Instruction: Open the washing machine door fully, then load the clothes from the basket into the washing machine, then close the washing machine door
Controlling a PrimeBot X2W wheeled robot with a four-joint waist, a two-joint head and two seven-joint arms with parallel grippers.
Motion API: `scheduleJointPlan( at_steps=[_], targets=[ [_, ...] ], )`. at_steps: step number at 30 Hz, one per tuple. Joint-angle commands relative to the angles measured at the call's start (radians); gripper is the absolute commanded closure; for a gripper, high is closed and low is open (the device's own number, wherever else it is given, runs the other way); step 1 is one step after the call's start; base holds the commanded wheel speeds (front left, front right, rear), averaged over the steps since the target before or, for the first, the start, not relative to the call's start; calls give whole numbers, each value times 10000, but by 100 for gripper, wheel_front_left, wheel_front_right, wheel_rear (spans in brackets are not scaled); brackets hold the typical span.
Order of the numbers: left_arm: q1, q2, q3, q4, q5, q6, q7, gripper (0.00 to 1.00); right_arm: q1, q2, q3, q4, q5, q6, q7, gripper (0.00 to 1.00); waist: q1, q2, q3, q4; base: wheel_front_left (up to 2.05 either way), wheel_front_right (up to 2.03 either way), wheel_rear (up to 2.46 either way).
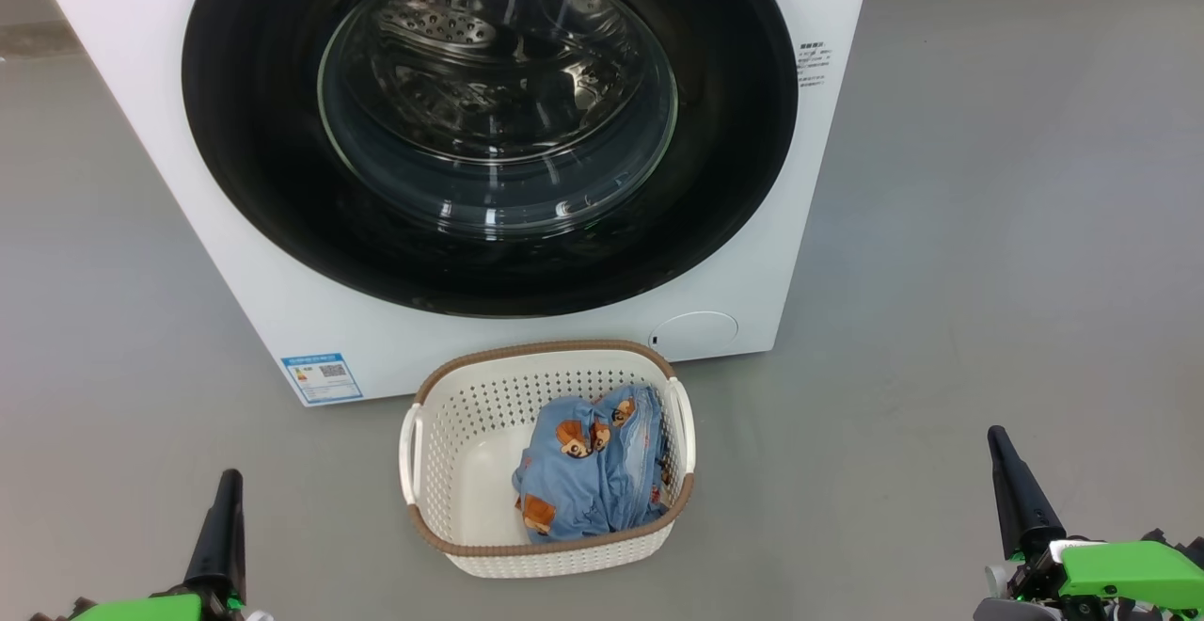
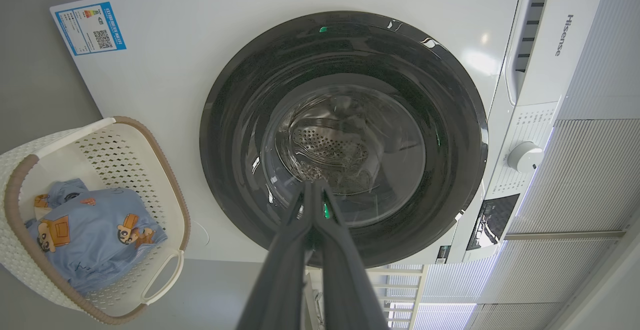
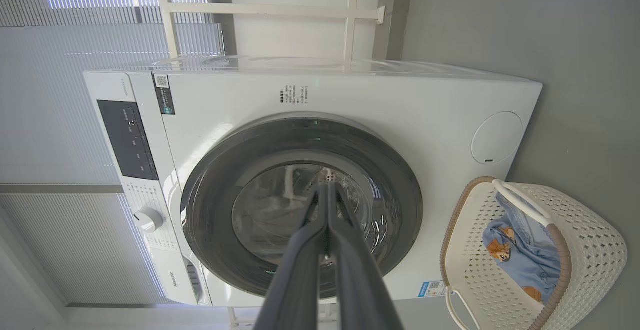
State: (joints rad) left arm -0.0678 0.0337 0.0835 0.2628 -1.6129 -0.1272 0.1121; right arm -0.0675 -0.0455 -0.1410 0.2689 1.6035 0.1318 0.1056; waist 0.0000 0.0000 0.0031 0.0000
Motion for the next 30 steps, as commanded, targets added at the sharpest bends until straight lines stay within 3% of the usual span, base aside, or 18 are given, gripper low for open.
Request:
scheduleJointPlan(
  at_steps=[1, 30],
  targets=[
    [-401, 166, 301, -179, 41, -35, 10, 100, -403, -47, 276, -242, 55, -11, 73, 100, 0, 0, 0, 0, 0, 0, 0],
    [-401, 166, 300, -179, 41, -35, 10, 100, -403, -47, 276, -242, 55, -11, 73, 100, 0, 0, 0, 0, 0, 0, 0]
  ],
)
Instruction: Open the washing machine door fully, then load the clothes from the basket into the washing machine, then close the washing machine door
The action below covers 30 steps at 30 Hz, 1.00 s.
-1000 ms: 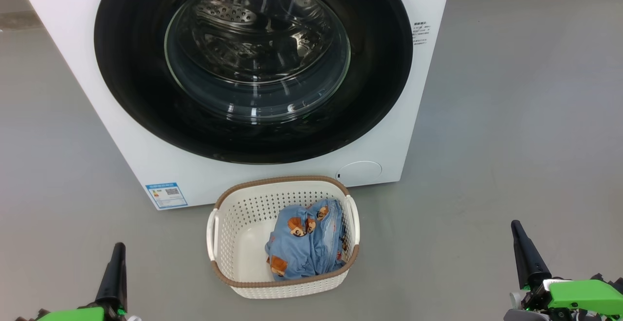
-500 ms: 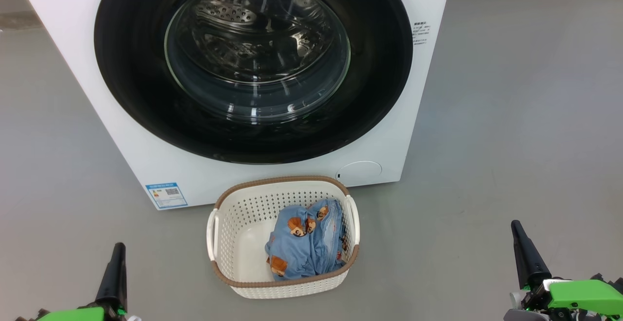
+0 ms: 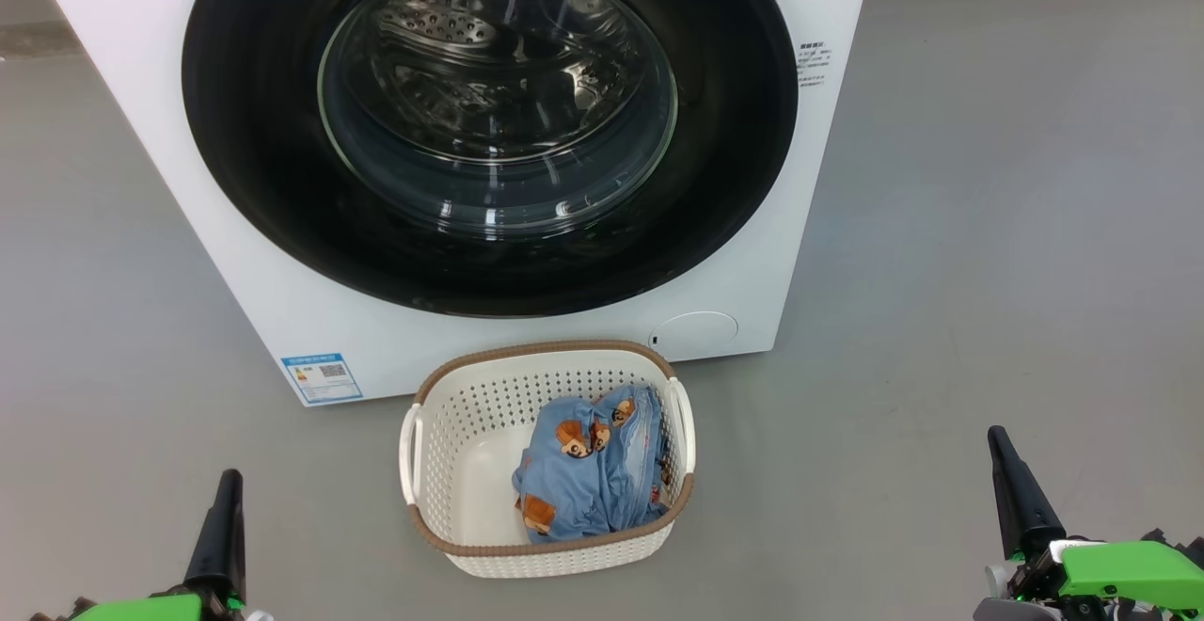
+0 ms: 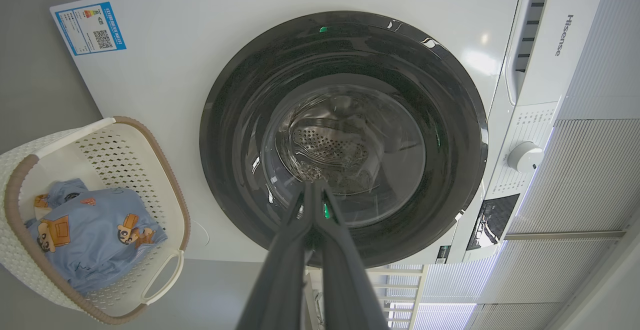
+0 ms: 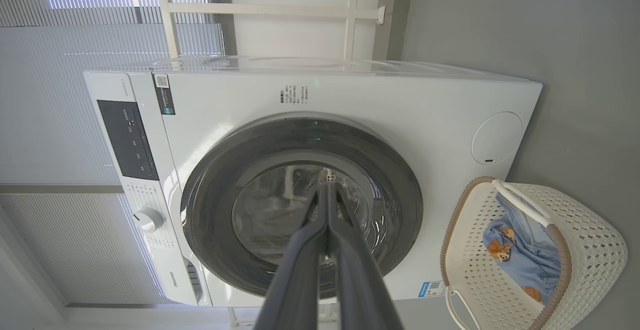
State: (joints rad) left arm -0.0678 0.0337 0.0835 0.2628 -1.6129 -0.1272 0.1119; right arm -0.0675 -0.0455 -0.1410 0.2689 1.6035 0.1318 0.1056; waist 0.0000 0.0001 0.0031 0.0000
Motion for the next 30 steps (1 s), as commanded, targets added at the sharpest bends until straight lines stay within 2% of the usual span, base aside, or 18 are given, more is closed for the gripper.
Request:
scheduleJointPlan(
  at_steps=[1, 2, 7, 11, 15, 30],
  targets=[
    [-401, 166, 300, -179, 41, -35, 11, 100, -403, -47, 276, -242, 55, -11, 73, 100, 0, -1, 0, 0, 0, 0, 0],
    [7, -7, -1, 16, 1, 0, -1, 0, 9, 4, -1, 25, -4, 2, -5, 0, 0, -1, 0, 0, 0, 0, 0],
    [122, -106, -34, 233, 31, -1, -42, 0, 122, 70, 30, 287, -57, 2, -63, 0, 1, -1, 7, 0, 0, 0, 0],
    [81, -53, -87, 159, 171, -2, -155, 0, 28, 42, 125, 252, -230, 1, -182, 0, 22, -1, -13, -13, 0, 0, 0],
    [66, 16, -163, 109, 359, -3, -269, 0, -42, -7, 213, 241, -457, 1, -284, 0, 8, -1, -7, -27, 0, 0, 0],
    [-67, 270, -461, -121, 1889, -7, -733, 0, -325, -105, 472, 45, -2473, -1, -733, 0, 0, -1, 32, -59, 0, 0, 0]
  ],
)
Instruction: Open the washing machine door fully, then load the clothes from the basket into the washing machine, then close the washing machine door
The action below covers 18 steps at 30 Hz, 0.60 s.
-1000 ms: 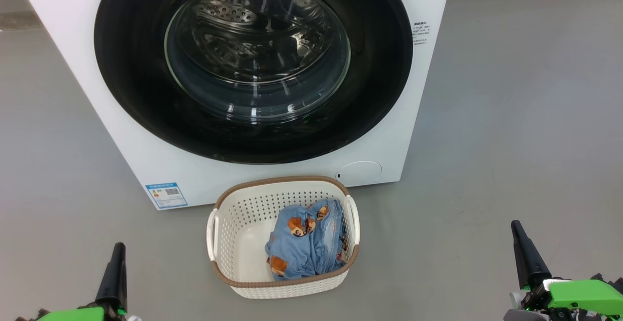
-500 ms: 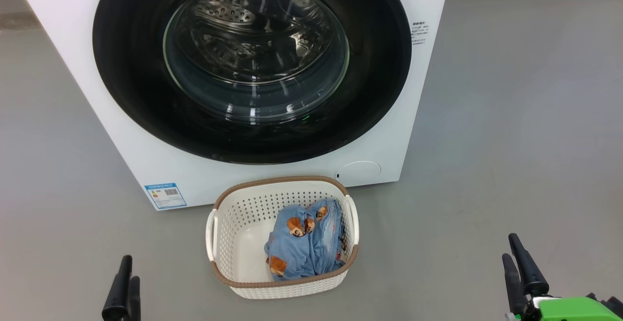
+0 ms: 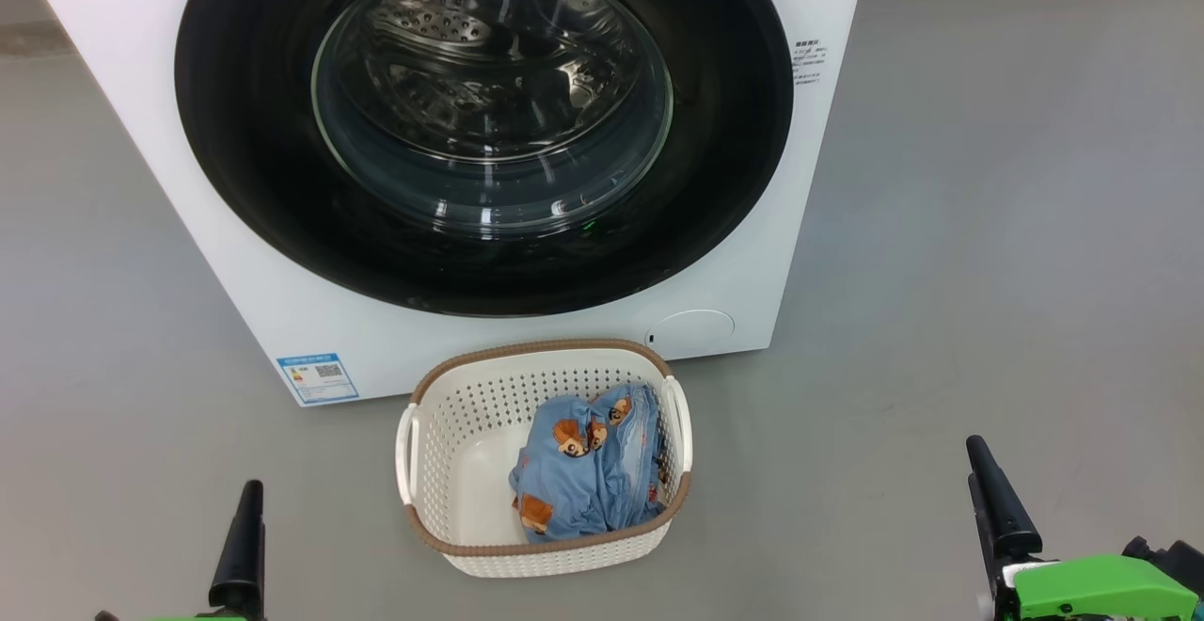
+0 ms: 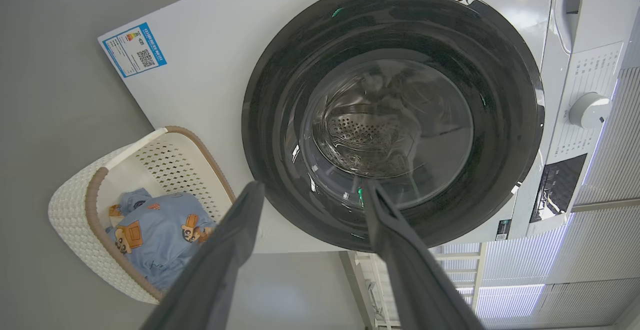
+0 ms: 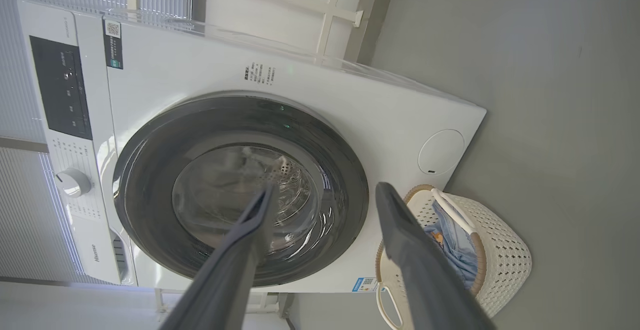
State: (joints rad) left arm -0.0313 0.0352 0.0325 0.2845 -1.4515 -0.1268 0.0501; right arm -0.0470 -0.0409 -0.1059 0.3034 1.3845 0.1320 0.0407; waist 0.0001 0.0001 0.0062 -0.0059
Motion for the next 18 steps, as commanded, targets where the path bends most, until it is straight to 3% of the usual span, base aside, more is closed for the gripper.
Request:
scheduleJointPlan(
  at_steps=[1, 18],
  targets=[
    [-440, 269, 29, -351, 393, -11, -145, 0, -543, -152, 135, -313, -421, -3, -114, 0, 0, -1, 2, 0, 0, 0, 0],
    [-553, 495, -295, -586, 2288, -16, -652, 0, -771, -217, 451, -463, -2562, -4, -610, 0, 0, -1, 22, 24, 0, 0, 0]
  ],
)
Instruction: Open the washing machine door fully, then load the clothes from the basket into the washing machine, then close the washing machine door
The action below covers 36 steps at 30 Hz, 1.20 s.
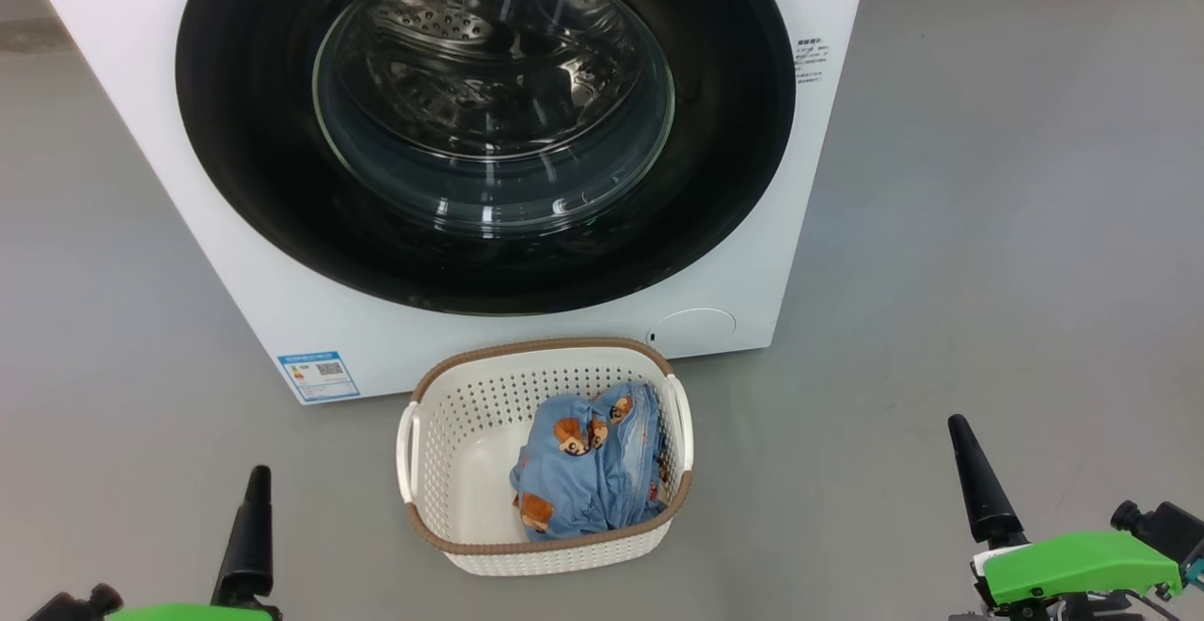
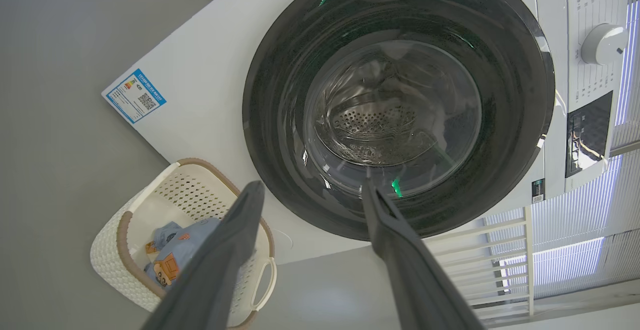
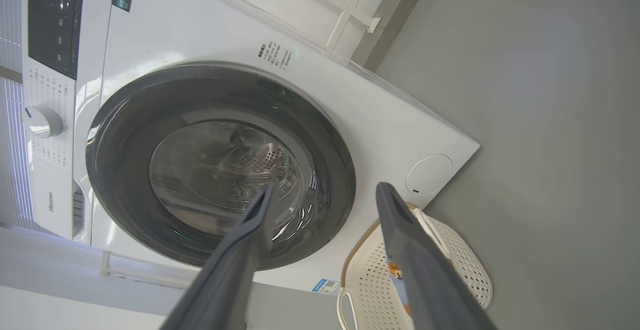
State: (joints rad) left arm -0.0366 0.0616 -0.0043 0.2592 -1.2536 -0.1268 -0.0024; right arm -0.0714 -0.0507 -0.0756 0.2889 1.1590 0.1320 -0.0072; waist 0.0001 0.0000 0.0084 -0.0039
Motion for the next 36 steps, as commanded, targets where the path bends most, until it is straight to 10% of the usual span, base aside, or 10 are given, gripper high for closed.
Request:
scheduleJointPlan(
  at_steps=[1, 36],
  targets=[
    [-510, 248, 52, -341, 425, -16, -156, 0, -544, -125, 169, -318, -430, -5, -160, 0, 0, 0, 1, 5, 0, 0, 0],
    [-684, 795, -667, -437, 4634, -26, -1203, 0, -1203, -293, 880, 186, -5053, -8, -1184, 0, -1, 0, -25, 2, 0, 0, 0]
  ],
)
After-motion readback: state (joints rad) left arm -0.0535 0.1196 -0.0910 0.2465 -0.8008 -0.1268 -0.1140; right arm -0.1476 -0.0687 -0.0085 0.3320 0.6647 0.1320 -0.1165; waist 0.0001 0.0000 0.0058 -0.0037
